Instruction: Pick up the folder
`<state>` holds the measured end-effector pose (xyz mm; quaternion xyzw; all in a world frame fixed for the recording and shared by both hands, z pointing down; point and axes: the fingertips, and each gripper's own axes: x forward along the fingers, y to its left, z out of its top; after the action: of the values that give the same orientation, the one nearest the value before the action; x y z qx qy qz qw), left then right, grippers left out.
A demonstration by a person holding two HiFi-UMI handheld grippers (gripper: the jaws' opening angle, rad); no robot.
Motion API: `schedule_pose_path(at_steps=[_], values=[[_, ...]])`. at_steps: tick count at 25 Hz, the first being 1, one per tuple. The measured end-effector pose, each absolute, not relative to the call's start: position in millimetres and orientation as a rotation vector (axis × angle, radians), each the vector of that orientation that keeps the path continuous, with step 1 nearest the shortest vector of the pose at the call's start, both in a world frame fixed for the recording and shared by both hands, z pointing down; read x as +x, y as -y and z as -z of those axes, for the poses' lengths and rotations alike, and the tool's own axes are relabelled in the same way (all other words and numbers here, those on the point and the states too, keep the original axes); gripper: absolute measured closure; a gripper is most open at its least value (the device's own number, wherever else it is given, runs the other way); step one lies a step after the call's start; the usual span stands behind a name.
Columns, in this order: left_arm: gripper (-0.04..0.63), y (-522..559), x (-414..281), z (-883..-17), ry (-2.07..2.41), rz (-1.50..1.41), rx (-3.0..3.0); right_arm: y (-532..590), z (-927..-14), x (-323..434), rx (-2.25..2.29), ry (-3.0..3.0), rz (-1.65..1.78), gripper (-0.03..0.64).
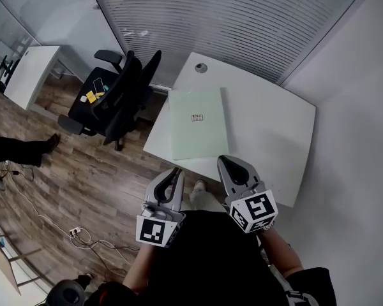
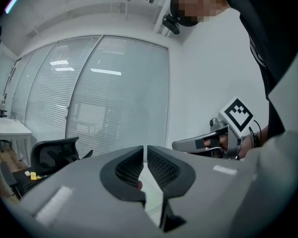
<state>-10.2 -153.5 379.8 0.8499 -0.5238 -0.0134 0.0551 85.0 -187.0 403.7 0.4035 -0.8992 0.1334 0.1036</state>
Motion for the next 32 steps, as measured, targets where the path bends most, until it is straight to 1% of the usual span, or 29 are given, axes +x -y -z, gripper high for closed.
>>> schedule_pose_path(at_steps=[4,9,17,18,19,20,26,32], values=[[0.589,162.6,-12.2,-399.9,1.614,0.029,2.498,221.4,-429.2,86.5,1.175,2.604,-0.334,0.617],[0.591,174.2,-8.2,-408.2,1.625,-0.001,2.48,265.2,-477.9,86.0,1.144,2.543,-0.355,0.617],[0.591,190.2,5.5,-424.8,1.582,-0.056,2.462,312.0,-589.5,113.0,1.174,2.37,-0.616,0.614],[0.591,191.7,6.3,-424.3,1.585,-0.053,2.469,315.2,-596.7,116.6,1.175,2.356,-0.638,0.598],[0.591,193.0,6.2,-425.4,1.589,-0.053,2.468,318.5,-603.7,119.2,1.173,2.341,-0.661,0.516],[0.591,194.2,5.7,-426.7,1.593,-0.055,2.463,321.9,-611.2,121.4,1.171,2.324,-0.685,0.469],[0.591,198.5,6.0,-437.8,1.581,-0.082,2.435,332.1,-655.2,127.9,1.15,2.231,-0.742,0.397],[0.591,201.0,4.6,-458.2,1.551,-0.141,2.411,335.2,-685.1,124.2,1.134,2.176,-0.802,0.379]])
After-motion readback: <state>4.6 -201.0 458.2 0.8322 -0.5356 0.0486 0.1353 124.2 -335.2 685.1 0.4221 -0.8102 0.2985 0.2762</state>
